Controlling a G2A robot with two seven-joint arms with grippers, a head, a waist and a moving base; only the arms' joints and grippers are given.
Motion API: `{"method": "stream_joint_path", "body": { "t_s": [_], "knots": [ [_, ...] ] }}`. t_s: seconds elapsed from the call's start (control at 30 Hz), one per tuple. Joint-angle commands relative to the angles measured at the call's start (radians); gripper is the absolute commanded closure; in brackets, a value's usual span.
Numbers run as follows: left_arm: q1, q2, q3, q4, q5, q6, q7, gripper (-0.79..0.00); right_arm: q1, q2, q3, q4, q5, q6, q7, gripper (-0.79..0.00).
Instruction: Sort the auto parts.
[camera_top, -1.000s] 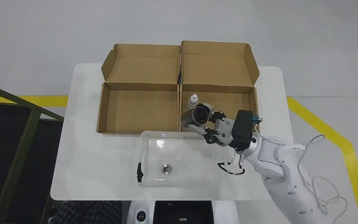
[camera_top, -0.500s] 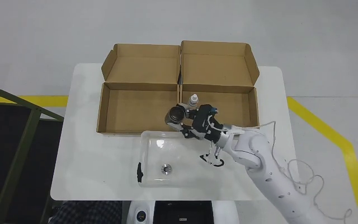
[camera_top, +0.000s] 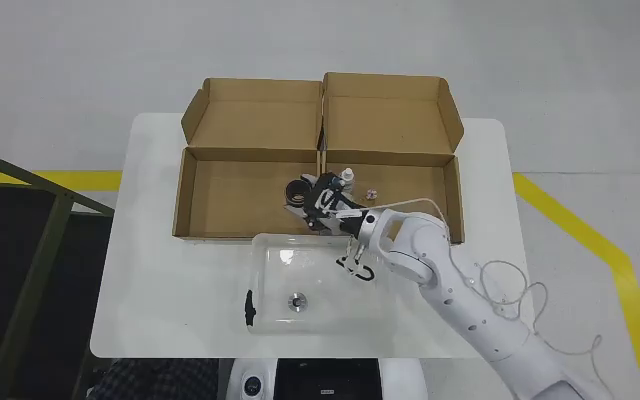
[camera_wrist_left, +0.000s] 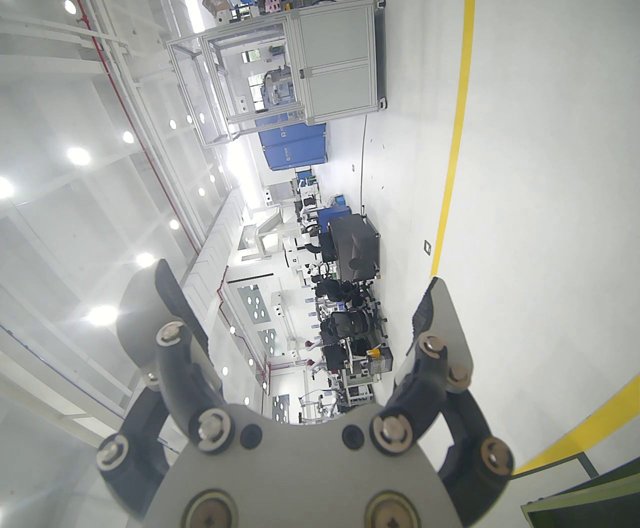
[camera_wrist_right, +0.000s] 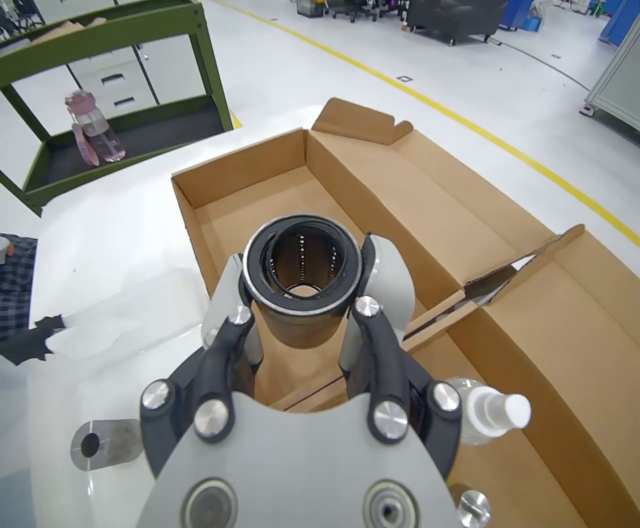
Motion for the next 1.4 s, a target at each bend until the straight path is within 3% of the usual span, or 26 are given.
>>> {"method": "stream_joint_path", "body": {
  "t_s": [0.0,0.5,1.17,1.37],
  "knots": [
    [0.000,0.000,0.000,0.000,0.000,0.000,0.000,-0.785,0.011,-0.006,-0.014,0.012,-0.008,0.010,0.026,0.000],
    [0.000,0.000,0.000,0.000,0.000,0.000,0.000,-0.785,0.083,-0.046,-0.079,0.089,0.000,0.017,0.183,-0.003],
    [0.000,0.000,0.000,0.000,0.000,0.000,0.000,-0.785,0.119,-0.081,-0.103,0.158,0.037,-0.020,0.261,-0.262],
    [0.000,0.000,0.000,0.000,0.000,0.000,0.000,-0.785,0.116,-0.085,-0.098,0.158,0.032,-0.027,0.268,-0.299]
  ]
}}
